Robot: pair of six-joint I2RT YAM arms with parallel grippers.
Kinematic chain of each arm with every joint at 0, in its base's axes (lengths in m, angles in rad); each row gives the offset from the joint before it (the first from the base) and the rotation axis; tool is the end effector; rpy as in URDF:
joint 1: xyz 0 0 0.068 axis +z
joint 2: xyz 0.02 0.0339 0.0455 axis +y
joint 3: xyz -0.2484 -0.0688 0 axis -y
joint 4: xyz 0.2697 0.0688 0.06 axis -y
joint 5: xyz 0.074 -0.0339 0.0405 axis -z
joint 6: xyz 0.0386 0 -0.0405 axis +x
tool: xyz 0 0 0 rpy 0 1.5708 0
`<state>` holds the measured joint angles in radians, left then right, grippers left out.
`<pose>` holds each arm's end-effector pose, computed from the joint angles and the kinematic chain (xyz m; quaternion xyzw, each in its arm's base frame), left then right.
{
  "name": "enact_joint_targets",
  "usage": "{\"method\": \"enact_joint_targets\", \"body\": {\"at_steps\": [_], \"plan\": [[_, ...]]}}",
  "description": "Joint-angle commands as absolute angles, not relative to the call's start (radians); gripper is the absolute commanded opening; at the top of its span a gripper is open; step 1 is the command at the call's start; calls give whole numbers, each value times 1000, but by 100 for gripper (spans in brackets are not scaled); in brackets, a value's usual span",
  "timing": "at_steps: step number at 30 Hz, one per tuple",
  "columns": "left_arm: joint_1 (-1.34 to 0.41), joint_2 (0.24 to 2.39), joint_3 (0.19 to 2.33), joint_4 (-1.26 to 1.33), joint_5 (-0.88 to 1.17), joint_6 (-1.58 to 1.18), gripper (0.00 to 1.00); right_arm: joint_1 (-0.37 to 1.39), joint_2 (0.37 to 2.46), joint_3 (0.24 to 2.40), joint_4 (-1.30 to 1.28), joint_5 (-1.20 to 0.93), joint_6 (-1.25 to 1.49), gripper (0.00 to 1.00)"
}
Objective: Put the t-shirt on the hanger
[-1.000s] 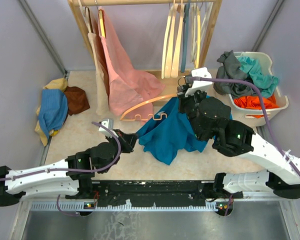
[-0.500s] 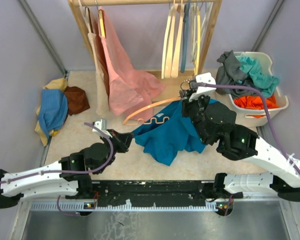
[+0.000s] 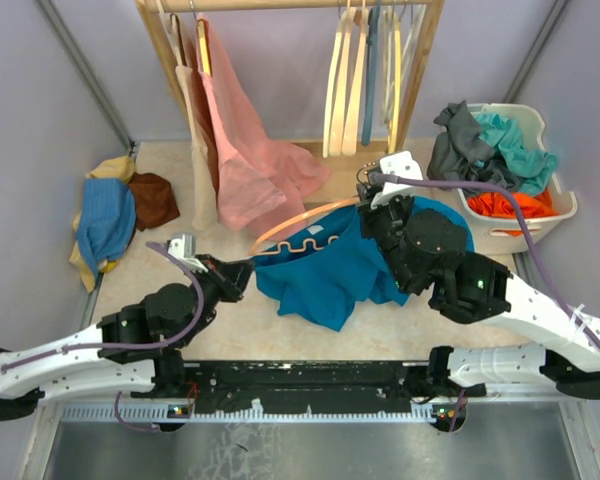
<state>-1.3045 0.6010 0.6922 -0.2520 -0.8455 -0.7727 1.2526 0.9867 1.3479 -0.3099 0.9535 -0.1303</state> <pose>0.0743 -0.1627 0.3223 -0.0740 0.7400 -0.3507 0.5691 0.0957 0.1899 0.4771 -0.1339 0.6835 0.0752 0.7136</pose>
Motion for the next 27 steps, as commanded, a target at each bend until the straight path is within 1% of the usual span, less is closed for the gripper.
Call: {"method": "enact_joint_targets", "body": {"at_steps": [1, 8, 14, 23, 27], "plan": [[-1298, 572, 738, -306, -869, -746, 0, 1265, 986, 1345, -207, 1025, -206, 0], [-1298, 545, 762, -342, -881, -734, 0, 1267, 1000, 1327, -192, 1057, -250, 0], [-1298, 566, 813, -331, -877, -680, 0, 1274, 1022, 1322, -183, 1062, -267, 0], [-1298, 755, 1031, -300, -779, -512, 0, 1305, 1100, 1385, -160, 1054, -292, 0], [-1298, 838, 1117, -298, -725, -456, 2, 1318, 1130, 1413, -161, 1054, -286, 0]]}}
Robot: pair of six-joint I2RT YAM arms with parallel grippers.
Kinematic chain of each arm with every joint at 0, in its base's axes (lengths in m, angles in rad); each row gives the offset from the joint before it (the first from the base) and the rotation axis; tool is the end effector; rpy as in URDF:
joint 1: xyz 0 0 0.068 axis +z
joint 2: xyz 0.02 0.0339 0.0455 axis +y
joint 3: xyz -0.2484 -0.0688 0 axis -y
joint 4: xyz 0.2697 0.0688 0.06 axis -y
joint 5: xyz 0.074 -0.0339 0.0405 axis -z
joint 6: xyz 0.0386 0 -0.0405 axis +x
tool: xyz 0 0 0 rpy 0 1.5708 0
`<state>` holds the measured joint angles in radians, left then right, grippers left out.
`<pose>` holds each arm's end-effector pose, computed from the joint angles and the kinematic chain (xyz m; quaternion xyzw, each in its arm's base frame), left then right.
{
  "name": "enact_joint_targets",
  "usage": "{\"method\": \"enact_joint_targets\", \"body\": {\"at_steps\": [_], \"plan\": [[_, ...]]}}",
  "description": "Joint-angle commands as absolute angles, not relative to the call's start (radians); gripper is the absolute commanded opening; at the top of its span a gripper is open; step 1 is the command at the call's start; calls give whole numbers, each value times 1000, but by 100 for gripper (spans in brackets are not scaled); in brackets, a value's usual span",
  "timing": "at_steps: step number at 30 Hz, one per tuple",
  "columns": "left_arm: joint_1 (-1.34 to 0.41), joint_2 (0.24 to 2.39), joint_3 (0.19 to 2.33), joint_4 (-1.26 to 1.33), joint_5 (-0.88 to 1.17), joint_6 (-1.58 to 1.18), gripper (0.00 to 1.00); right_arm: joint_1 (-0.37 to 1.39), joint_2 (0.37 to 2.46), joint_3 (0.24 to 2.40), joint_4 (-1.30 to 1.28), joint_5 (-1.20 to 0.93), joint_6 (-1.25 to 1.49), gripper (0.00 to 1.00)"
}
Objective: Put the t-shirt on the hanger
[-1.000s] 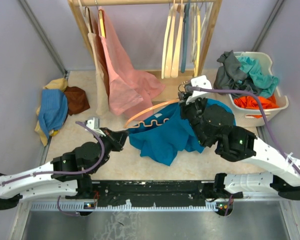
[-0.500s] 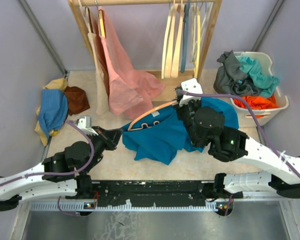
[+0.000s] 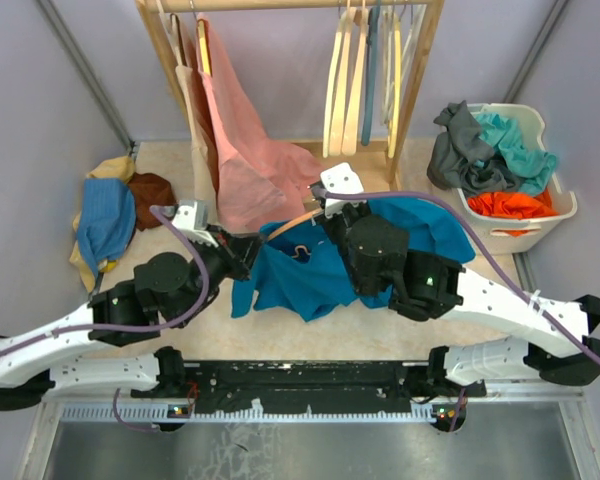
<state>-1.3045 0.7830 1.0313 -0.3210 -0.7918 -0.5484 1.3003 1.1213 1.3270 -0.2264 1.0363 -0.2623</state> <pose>0.0769 -0.1775 0.4058 0.0053 0.7249 -0.3327 0.6032 0.1008 0.2392 0.4491 -0.1910 0.6847 -0.0057 0.7033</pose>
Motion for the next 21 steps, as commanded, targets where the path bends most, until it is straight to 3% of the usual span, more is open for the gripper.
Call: {"method": "enact_joint_targets", "body": {"at_steps": [1, 21], "plan": [[-1299, 860, 1141, -302, -715, -444, 2, 1320, 1135, 1420, -164, 1054, -280, 0], [-1298, 1080, 1407, -397, -622, -216, 17, 1324, 1152, 1503, -325, 966, -137, 0]]}}
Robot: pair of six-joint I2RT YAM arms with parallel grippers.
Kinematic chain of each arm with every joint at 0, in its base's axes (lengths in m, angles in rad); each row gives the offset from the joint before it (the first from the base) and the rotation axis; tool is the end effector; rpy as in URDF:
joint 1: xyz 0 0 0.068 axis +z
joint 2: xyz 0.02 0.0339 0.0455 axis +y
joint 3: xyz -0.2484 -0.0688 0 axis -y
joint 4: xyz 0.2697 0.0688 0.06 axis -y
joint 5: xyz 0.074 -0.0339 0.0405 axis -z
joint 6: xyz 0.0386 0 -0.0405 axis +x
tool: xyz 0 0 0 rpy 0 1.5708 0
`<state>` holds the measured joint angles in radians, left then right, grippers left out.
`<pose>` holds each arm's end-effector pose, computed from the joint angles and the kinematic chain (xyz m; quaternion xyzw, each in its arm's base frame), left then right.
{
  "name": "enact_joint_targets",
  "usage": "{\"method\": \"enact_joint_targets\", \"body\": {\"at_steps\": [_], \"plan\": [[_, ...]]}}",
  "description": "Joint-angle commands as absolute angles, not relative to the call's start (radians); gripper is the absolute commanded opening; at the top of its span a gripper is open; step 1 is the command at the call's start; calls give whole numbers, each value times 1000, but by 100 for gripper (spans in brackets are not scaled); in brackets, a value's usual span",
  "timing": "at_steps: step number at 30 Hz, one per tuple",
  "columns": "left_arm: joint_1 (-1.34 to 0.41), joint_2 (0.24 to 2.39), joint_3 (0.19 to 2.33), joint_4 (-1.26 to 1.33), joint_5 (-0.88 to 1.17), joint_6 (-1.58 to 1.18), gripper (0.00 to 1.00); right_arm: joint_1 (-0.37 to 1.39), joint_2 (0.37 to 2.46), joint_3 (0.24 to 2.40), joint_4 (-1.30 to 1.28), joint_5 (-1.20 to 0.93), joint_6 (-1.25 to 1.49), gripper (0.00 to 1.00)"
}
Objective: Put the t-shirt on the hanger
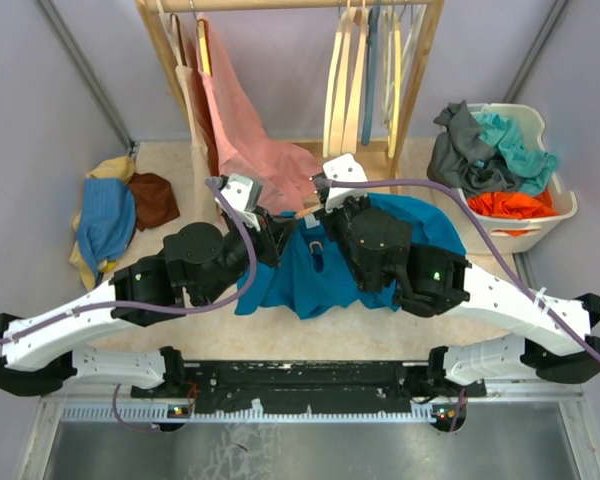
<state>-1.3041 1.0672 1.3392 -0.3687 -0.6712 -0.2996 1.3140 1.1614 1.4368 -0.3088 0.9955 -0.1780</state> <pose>0.0884 -0.2325 0.4513 0.1426 0.7194 -0.2865 0.6165 0.0972 0.2426 0.4693 -0.1849 0.6891 0.0393 0.6995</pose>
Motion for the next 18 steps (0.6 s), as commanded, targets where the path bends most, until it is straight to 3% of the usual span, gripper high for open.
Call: {"method": "enact_joint_targets", "body": {"at_steps": [1, 10, 18], "plan": [[-1299, 1086, 1418, -412, -613, -207, 18, 1324, 1147, 1503, -335, 961, -127, 0], [-1285, 1100, 1465, -503, -552, -171, 28, 1324, 1098, 1520, -412, 857, -43, 0], [-1286, 970, 1460, -625, -608, -317, 34, 1324, 1051, 1458, -443, 883, -21, 0]]}}
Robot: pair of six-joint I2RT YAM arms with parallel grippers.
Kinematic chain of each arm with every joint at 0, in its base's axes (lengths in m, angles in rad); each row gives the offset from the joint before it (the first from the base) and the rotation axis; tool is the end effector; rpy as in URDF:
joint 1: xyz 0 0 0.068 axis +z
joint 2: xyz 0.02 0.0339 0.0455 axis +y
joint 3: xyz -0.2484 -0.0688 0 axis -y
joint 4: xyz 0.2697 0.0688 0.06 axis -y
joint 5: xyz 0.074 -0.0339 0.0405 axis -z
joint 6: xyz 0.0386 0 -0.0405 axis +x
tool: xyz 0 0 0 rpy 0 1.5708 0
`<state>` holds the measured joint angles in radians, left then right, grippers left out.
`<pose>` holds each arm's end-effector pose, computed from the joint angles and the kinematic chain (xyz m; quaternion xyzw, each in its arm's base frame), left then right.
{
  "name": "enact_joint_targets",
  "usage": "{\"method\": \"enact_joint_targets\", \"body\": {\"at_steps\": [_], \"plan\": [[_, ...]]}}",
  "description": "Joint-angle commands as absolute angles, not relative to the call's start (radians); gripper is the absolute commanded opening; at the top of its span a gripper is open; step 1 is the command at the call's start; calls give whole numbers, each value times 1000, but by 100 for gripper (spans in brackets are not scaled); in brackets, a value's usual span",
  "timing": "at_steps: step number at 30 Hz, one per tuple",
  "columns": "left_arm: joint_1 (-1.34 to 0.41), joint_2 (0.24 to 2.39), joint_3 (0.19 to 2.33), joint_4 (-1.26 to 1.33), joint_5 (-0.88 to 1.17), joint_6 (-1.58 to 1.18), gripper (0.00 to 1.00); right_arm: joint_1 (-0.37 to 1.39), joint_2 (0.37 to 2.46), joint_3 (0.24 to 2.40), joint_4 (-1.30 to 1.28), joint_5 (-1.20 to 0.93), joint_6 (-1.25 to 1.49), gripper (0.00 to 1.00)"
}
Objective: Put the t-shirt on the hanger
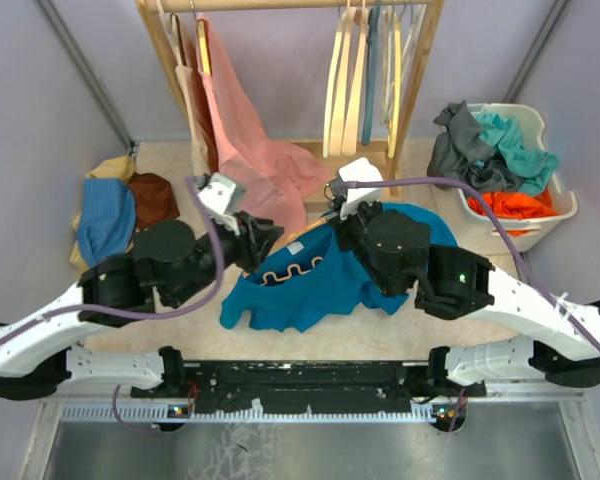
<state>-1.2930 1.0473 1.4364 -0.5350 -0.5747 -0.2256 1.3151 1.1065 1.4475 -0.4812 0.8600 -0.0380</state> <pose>0.0827 -0.2134 0.4710 0.2097 0.7191 -0.2760 0.6023 0.0893 0.2258 0.4685 -0.2164 0.7062 0.1026 0.6662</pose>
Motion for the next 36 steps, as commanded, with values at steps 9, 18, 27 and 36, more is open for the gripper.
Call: {"method": "enact_joint_targets", "body": {"at_steps": [9, 18, 27, 36], "plan": [[-1286, 914, 1365, -769, -575, -477, 37, 1306, 1007, 1374, -474, 913, 2, 0], [-1285, 888, 1318, -900, -449, -534, 42, 1269, 961, 1364, -531, 865, 21, 0], [-1285, 868, 1271, -991, -443, -624, 43, 1246, 962, 1356, -545, 851, 23, 0], [-1285, 880, 1206, -914, -404, -591, 45, 1237, 968, 1354, -538, 835, 27, 0]]}}
